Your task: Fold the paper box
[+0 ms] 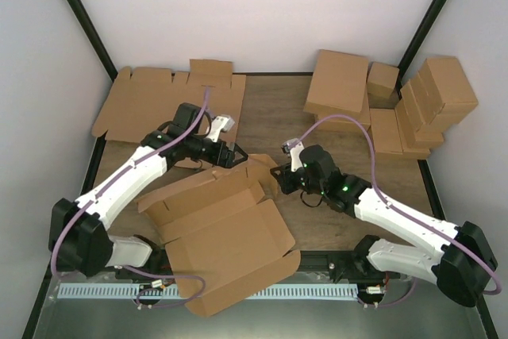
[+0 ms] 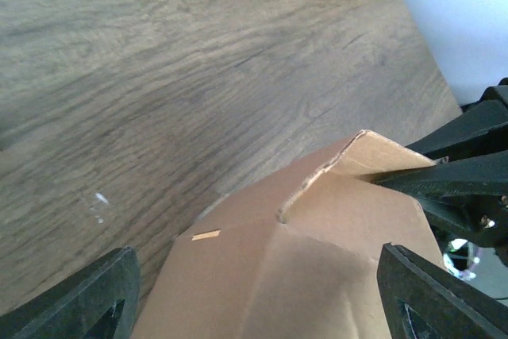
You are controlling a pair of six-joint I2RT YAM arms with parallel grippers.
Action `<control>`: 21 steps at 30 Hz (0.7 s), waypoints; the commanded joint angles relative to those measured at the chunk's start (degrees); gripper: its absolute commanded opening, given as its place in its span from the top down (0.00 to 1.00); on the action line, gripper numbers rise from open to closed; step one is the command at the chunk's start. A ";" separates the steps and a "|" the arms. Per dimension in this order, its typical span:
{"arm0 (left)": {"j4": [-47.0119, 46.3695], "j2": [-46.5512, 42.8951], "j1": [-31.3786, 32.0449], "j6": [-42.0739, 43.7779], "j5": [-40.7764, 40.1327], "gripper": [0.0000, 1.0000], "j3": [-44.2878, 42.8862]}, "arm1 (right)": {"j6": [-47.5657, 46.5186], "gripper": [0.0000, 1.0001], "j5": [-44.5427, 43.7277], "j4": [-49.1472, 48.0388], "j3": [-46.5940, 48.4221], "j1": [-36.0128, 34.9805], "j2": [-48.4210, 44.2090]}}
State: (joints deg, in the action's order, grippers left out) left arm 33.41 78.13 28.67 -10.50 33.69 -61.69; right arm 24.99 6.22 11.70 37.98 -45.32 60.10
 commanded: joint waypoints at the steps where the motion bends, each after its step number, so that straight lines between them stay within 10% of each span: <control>1: 3.28 -3.39 0.18 2.66 -5.76 0.15 0.22 | -4.54 0.90 -0.81 -3.26 0.80 -0.82 -0.93; 21: -3.22 -6.48 0.16 -3.73 -1.52 0.31 7.69 | -6.80 0.89 -2.44 -3.27 6.79 -0.82 5.09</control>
State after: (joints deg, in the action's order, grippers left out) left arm 32.03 73.60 28.64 -11.53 31.59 -55.27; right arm 21.41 6.28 11.33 40.64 -45.58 63.64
